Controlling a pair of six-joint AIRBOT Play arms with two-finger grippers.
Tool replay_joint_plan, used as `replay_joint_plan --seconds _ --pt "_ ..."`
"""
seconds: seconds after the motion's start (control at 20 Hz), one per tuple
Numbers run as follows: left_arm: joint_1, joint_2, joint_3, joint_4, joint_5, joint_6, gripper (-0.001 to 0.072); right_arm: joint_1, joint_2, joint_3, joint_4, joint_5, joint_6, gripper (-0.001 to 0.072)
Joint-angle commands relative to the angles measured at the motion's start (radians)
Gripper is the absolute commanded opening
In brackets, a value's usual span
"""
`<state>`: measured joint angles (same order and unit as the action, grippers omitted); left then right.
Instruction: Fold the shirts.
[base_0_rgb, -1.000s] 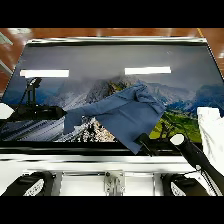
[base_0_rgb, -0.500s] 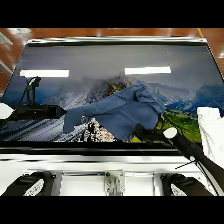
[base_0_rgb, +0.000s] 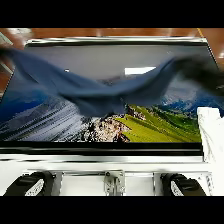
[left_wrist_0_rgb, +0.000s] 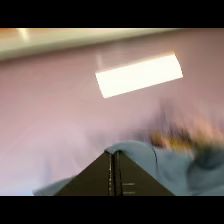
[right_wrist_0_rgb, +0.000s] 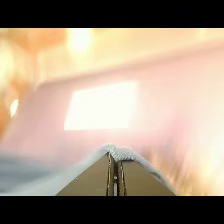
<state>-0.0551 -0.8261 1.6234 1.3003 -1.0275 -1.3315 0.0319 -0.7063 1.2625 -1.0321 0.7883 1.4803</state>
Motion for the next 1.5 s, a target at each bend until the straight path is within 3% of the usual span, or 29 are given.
replay_joint_plan --seconds 0.0,0.2,0.4,0.65,0.8,0.95,1.2,1.45 --pt "0.001 0.034 0.379 0.123 -0.001 -0.085 0.0035 -0.085 0.114 0.360 -0.172 0.074 0.046 0.0061" --pt "0.001 0.104 0.444 0.151 -0.020 -0.121 0.0035 -0.089 0.139 0.470 -0.198 0.266 0.084 0.0061" --pt "0.000 0.112 0.427 0.298 -0.210 -0.121 0.0034 -0.089 0.109 0.472 -0.353 0.503 0.145 0.0062" --pt "0.001 0.102 0.151 0.317 -0.248 -0.117 0.0035 -0.089 -0.064 0.423 -0.460 0.784 0.161 0.0062" --pt "0.001 0.050 -0.085 0.321 -0.216 -0.117 0.0035 -0.089 -0.191 0.271 -0.496 0.707 0.161 0.0062" --pt "0.001 -0.063 -0.268 0.323 -0.053 -0.128 0.0035 -0.089 -0.360 0.144 -0.522 0.465 0.169 0.0062" --pt "0.000 -0.373 -0.299 0.272 0.084 -0.288 0.0035 -0.086 -0.659 0.142 -0.499 0.162 0.313 0.0062" --pt "-0.004 -0.639 -0.299 0.043 0.094 -0.297 0.0036 -0.080 -0.858 0.142 -0.313 0.088 0.319 0.0062"
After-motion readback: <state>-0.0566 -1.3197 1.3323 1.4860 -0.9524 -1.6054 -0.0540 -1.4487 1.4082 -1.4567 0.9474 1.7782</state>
